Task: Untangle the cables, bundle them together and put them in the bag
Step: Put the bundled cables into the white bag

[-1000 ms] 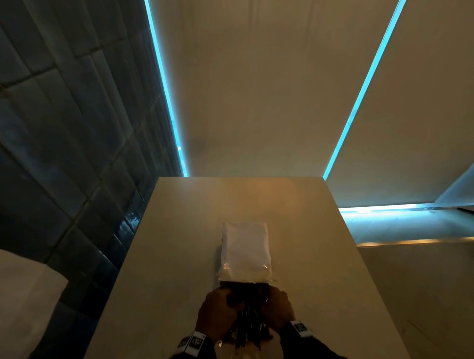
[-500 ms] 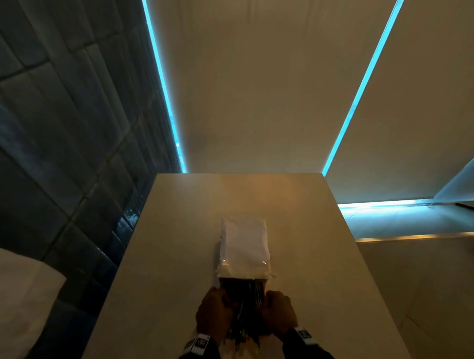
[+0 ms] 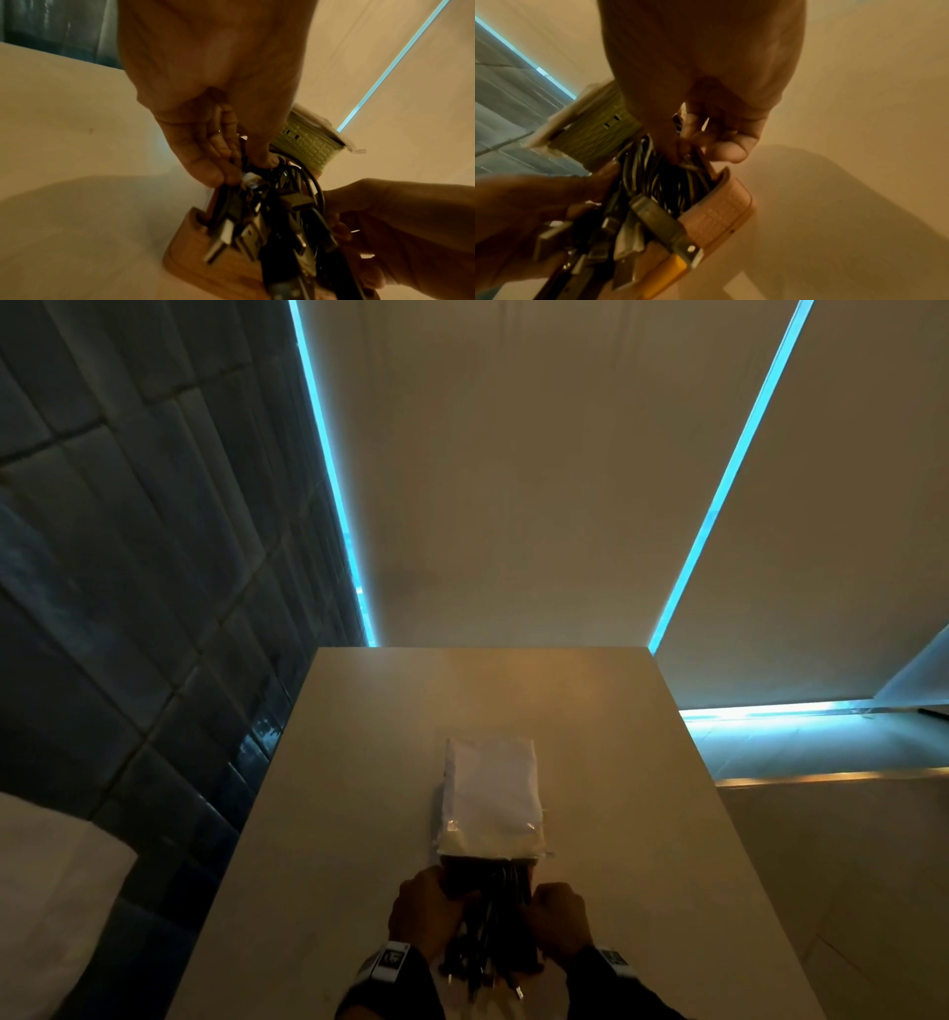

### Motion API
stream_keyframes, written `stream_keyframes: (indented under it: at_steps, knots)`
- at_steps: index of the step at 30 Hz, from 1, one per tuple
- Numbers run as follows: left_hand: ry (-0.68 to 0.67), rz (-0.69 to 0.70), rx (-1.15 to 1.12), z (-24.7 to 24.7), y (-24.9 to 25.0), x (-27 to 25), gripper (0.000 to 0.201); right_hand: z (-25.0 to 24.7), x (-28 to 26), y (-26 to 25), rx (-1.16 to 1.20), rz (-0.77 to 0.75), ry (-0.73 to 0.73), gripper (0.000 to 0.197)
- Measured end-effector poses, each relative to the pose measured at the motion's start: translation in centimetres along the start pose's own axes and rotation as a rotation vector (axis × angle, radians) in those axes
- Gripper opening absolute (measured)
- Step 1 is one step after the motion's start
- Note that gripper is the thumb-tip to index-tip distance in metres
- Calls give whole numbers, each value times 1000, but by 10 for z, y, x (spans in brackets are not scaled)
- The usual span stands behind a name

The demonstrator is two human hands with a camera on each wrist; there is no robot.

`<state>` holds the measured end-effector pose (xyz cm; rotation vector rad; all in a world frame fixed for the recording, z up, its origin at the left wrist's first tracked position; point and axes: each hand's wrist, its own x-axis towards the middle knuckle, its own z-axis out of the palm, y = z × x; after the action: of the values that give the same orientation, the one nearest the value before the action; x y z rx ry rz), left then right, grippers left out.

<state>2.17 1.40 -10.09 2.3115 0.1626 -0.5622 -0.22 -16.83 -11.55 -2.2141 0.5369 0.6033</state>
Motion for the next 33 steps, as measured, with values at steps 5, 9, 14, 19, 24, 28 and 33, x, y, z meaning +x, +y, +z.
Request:
stream_keyframes:
  at_steps: [5,9,14,19,24,28,33]
  knots:
    - [25,-90,-48,-3,4,7,22,-11,7,-7,85,6,-64,38]
    - [45,-134,-45,-2,2,8,20,-9,12,-11,127,6,-40,44]
    - [89,-155,-58,0,3,10,21,-2,15,-12,-13,-4,47,37]
    - [118,-120,-35,-3,7,11,17,2,17,-16,-43,-13,76,31]
    - [58,-75,-143,-9,-4,10,8,-4,13,-13,8,-132,77,17]
    - [80,-79,-288,-15,-17,-7,18,-24,-13,-8,103,-185,-8,36]
    - [-27,-26,-187,-10,-30,-24,23,-26,-44,-9,-234,-294,-243,37]
